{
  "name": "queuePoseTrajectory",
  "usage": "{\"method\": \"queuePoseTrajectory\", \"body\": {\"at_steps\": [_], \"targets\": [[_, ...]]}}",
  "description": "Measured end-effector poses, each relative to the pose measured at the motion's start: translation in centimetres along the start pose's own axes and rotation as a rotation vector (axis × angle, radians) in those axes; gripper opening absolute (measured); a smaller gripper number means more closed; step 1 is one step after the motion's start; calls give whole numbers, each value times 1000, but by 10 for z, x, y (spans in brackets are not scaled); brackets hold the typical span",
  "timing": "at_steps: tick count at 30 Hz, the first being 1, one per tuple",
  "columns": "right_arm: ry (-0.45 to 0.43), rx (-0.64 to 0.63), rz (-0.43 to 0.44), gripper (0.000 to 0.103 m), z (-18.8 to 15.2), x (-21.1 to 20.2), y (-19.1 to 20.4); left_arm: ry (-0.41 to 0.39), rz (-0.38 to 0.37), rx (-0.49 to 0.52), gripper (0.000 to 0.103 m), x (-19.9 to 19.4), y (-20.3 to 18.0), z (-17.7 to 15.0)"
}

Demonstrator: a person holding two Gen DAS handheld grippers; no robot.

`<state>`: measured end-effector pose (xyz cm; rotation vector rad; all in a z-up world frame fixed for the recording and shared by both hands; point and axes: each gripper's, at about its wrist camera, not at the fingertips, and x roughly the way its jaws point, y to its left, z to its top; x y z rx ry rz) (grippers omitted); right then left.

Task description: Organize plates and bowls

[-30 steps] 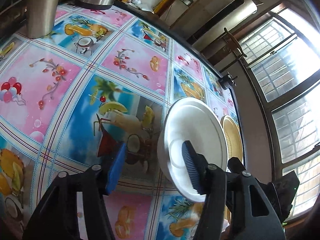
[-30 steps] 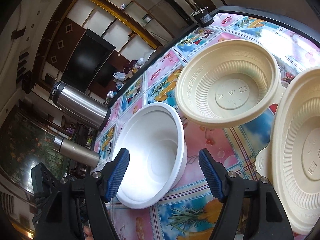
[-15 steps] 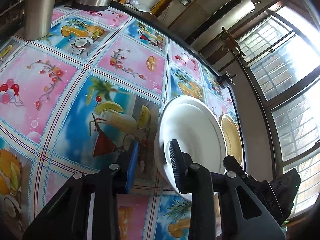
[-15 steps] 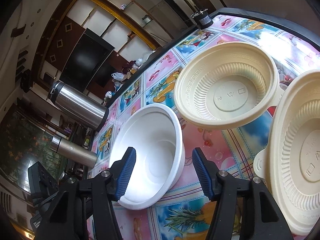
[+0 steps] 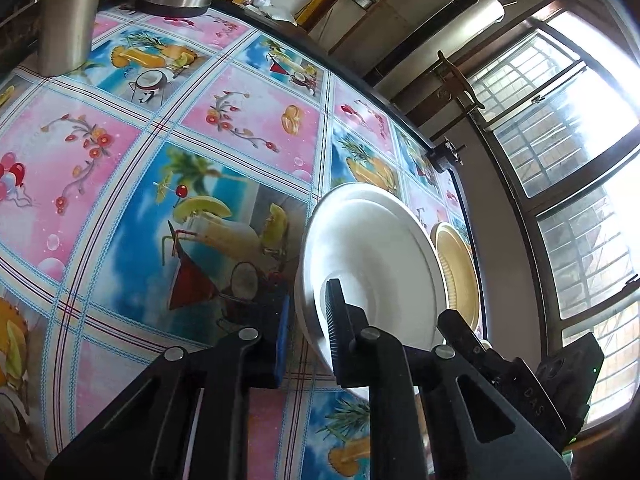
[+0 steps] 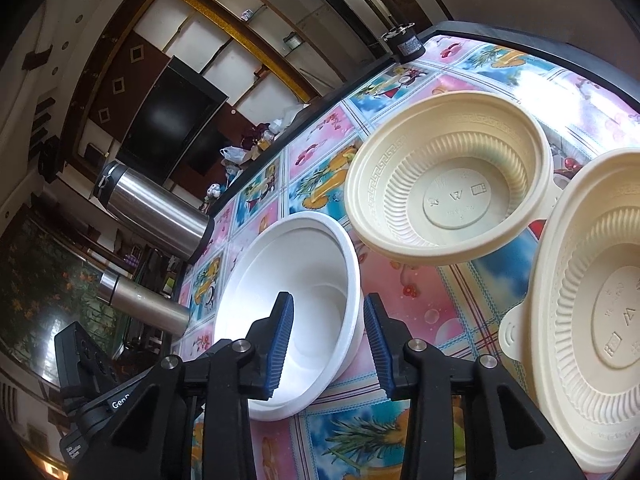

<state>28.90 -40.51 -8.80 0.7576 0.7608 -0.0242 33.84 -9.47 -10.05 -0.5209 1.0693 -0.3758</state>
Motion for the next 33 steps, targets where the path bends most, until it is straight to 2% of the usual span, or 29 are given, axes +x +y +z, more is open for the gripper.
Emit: {"method": "queuePoseTrajectory", "body": {"at_steps": [3,10,12,17,33], "targets": [[8,3,0,31,0,2,-2,6,-2,-4,11,2,0,-1],[7,4,-16,28,-1,5,-3,10,-6,-10,10,2,1,-1],[5,0,-19,22,-1,5,-2,10,-5,-13,10,2,1,-1],[14,-6,-29,14,-2,9,-3,11,1,-12,10,3,2,-1],[11,-2,-30,11,-3,10,-5,15,4,-2,7,2,0,-3]]}}
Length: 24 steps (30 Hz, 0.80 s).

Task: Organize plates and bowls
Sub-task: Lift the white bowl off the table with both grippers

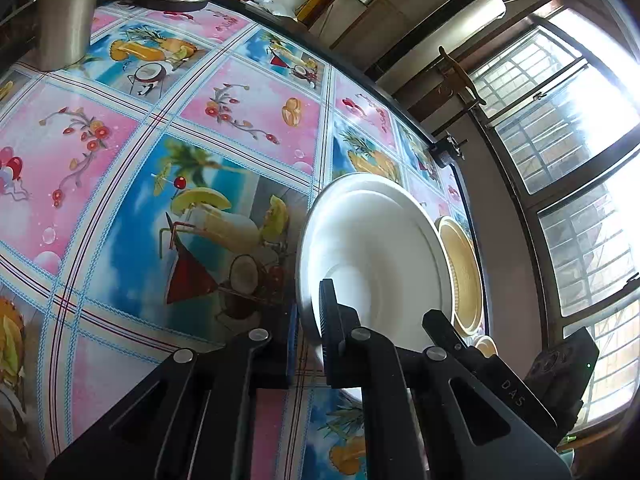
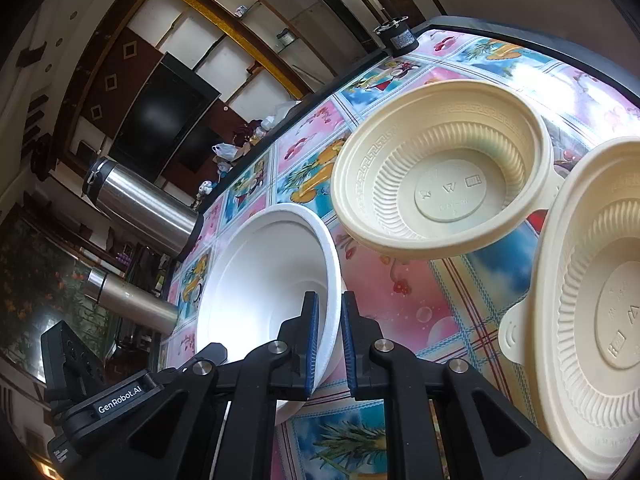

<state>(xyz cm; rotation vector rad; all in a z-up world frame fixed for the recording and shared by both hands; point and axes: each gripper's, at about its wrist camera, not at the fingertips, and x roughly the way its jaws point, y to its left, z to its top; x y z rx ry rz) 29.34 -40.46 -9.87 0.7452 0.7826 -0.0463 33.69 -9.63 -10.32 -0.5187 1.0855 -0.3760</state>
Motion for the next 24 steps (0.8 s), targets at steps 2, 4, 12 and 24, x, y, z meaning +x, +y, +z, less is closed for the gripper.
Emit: {"method": "queuePoseTrajectory", "body": {"at_steps": [2,4,12,24], "targets": [[3,1,4,11,0,0,0,1,2,-3,7,-1,1,0],[9,4,11,11,-1,0,0,-4,8,-5,6,-2,2,-1],[35,12,33,8,-7,-2,0,-27,56,-2,5,-10,4,-6],[70,19,79,6,-29,-15,3,-69,96,8,5,-42,13,-36]]}}
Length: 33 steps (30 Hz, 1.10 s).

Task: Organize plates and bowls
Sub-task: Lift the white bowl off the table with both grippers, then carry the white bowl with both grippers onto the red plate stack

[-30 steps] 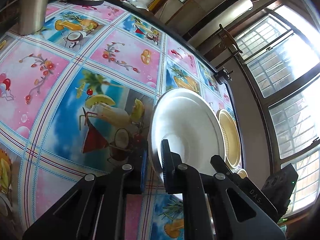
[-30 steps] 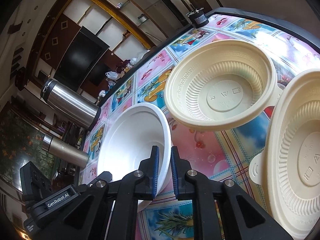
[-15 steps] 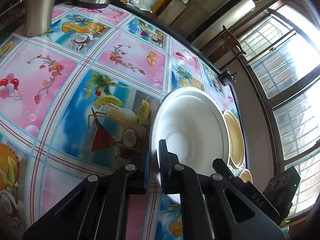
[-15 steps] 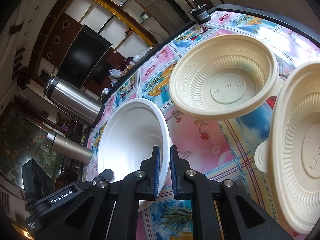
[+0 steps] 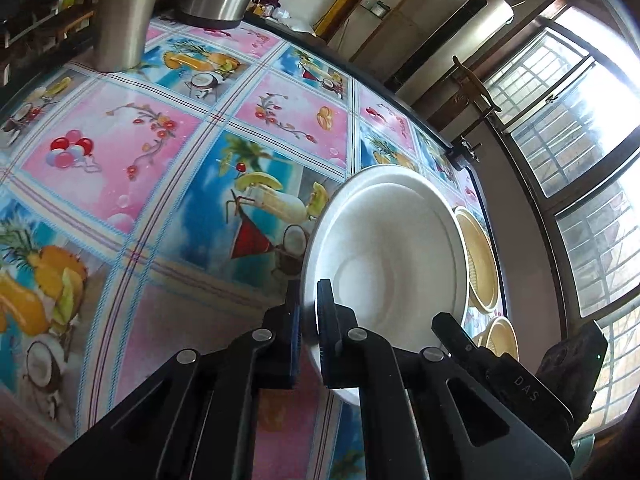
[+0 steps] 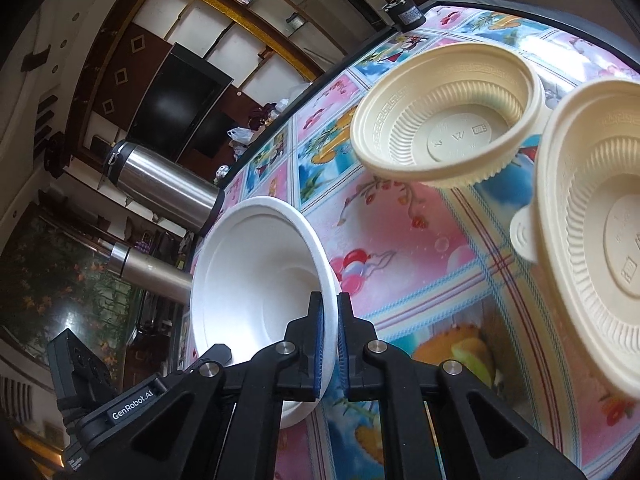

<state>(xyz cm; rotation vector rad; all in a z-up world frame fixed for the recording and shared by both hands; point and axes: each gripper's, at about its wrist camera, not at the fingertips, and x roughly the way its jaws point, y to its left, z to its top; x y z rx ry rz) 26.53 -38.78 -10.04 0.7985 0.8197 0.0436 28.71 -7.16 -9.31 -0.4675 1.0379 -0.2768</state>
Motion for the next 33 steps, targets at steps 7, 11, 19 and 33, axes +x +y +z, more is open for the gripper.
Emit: {"method": "queuePoseTrajectory", "body": {"at_steps": [7,11,19,33], "targets": [[13,-2,40,7,-28,-19,1,-25,17,13,6,-25,12,-31],[20,-9,63,7,-48,-31,3,-50,47,43,6,-42,16,-50],[11,-43,140,7,-86,-62,14,-154,113,133,7,-98,16,-85],[14,-159,228,7,-128,-96,88,-319,172,131,8,-191,46,-112]]}}
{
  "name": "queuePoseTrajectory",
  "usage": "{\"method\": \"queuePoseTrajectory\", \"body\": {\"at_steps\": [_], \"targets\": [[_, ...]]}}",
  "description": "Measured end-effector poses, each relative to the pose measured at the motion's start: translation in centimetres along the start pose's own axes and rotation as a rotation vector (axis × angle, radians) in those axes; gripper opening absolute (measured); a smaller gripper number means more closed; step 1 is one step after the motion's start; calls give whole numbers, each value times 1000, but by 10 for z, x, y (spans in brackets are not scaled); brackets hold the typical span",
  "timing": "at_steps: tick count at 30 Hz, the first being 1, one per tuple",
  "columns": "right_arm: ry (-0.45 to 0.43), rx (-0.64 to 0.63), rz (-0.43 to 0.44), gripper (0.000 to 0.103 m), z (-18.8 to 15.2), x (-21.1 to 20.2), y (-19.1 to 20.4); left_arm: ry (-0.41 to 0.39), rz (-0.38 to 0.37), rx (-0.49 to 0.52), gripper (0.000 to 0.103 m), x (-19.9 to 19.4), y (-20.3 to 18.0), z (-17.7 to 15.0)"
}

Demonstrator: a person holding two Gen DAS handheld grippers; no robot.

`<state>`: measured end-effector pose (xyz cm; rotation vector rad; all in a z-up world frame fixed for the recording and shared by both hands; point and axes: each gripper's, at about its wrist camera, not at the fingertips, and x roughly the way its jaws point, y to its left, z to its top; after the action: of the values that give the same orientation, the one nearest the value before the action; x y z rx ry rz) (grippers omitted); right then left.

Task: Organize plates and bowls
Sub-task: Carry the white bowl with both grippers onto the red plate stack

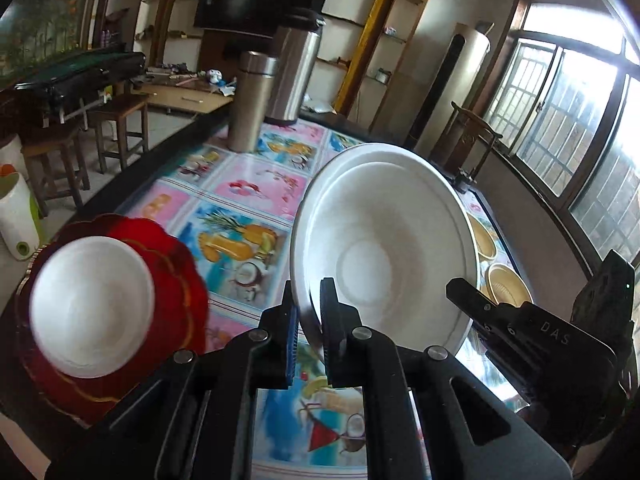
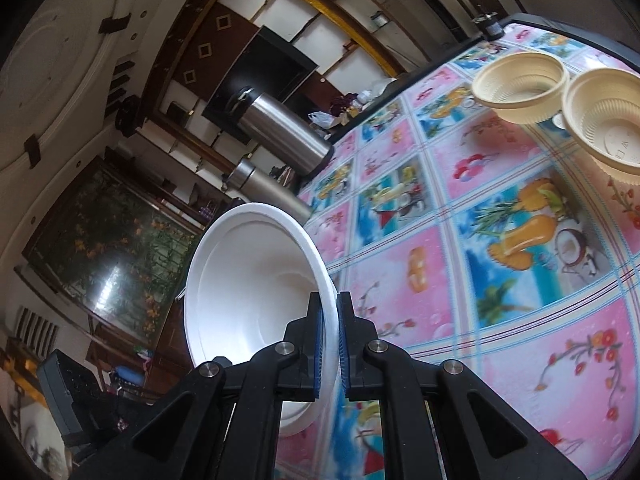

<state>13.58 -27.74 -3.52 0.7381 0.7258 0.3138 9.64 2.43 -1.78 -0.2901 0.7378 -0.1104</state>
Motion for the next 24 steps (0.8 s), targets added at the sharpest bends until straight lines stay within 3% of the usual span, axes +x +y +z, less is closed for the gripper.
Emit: {"method": "queuePoseTrajectory", "body": {"at_steps": [11,18,24], "targets": [[103,-112,89,7,-39,39,92,-67,92,-35,10,-53,78,13],[198,-154,103,7,-79,73,124,-36,147,-57,10,-64,124,8],[266,-153,70,7,-99,98,120,42,158,-106,10,-51,149,-4]]}}
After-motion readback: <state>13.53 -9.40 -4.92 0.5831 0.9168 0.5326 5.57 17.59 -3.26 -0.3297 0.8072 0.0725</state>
